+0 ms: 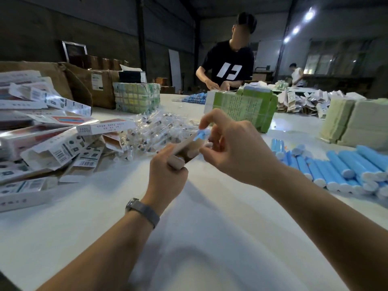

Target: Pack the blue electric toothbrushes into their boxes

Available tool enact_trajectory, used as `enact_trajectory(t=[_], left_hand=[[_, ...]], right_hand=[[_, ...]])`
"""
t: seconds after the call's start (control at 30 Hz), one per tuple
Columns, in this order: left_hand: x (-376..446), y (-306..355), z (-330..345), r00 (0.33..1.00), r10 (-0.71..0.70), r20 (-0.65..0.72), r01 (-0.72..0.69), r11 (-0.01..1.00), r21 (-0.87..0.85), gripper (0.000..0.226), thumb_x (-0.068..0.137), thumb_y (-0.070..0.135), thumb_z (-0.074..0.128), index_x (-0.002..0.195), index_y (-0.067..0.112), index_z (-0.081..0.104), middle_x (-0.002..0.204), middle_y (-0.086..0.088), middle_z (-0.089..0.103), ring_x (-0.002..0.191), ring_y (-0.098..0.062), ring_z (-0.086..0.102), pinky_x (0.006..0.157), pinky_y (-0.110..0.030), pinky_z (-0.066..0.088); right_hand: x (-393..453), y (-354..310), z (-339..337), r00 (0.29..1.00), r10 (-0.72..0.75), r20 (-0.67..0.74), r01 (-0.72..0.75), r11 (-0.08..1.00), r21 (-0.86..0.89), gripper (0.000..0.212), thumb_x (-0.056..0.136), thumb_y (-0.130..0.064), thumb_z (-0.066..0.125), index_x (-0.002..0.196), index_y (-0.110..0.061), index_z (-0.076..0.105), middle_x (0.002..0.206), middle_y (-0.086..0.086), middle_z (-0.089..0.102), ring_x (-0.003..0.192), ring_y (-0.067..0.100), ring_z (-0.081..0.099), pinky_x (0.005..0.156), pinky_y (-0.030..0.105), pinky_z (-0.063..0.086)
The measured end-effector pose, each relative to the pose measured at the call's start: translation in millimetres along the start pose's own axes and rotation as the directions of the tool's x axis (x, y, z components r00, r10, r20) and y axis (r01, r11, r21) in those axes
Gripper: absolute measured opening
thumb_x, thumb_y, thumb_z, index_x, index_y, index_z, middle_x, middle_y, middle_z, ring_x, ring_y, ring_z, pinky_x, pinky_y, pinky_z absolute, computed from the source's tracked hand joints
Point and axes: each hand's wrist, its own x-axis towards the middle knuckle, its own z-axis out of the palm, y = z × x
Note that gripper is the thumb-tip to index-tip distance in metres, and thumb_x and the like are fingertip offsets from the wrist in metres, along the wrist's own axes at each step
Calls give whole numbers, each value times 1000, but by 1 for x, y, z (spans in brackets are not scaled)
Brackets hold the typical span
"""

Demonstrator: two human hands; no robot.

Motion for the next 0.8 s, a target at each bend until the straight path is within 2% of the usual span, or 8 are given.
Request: enact_trajectory(t=[0.1,0.17,0.27,0.33,0.43,0.53,0.7,0.8], left_hand=[[0,2,0,997,-69,-26,69,998,-3,38,56,-4,52,58,34,55,61,21,59,62,6,51,58,-9,39],[-1,2,1,993,-114,-30,114,993,-4,40,56,-13,58,52,26,53,50,22,52,51,4,45,52,-6,33],[-1,9,2,993,-118,-11,118,992,-37,46,53,-29,59,42,14,50,59,4,49,53,-7,37,51,-19,33],[-1,17,1,996,-89,-19,88,995,-55,54,52,-35,59,38,14,43,65,-8,55,50,1,47,52,-12,37],[0,29,-1,980,-190,59,197,970,-144,30,52,-22,67,48,0,47,63,-6,54,55,-7,49,55,-25,41],[-1,49,-6,947,-249,205,306,896,-322,30,43,-5,61,61,17,66,63,10,68,64,-8,65,56,-21,53],[-5,72,-13,920,-162,356,317,841,-437,28,38,-5,57,59,11,66,70,-7,67,69,-22,64,59,-42,56],[-7,74,-12,892,-147,426,352,819,-454,31,35,-6,56,59,12,64,67,-10,63,68,-26,60,61,-41,49]], right_hand=[[1,2,0,998,-3,-61,4,1000,17,30,82,-17,76,102,-17,54,69,-9,60,59,13,56,60,34,49],[0,3,-1,993,-54,-109,57,998,24,20,82,-19,77,95,-16,63,70,-11,58,58,11,52,61,32,47],[-1,5,-1,983,-140,-121,140,990,-9,14,86,-23,73,95,-11,73,76,-6,59,60,12,48,61,37,50],[-4,6,1,974,-197,-115,193,980,-47,19,89,-26,70,98,-10,76,83,-3,59,63,16,49,59,40,50],[-14,6,3,968,-245,-51,235,961,-148,30,97,-35,58,114,-16,73,101,8,59,76,20,53,61,43,51],[-19,6,-2,976,-210,-54,203,973,-113,33,101,-30,50,125,-18,68,107,8,56,82,21,52,64,45,51],[-20,1,-11,985,-98,-144,102,994,25,17,96,-22,60,107,-11,67,105,0,55,80,17,55,62,35,46],[-25,0,-13,994,-56,-98,64,995,78,18,95,-28,58,97,-12,68,105,-1,53,85,20,56,66,46,51]])
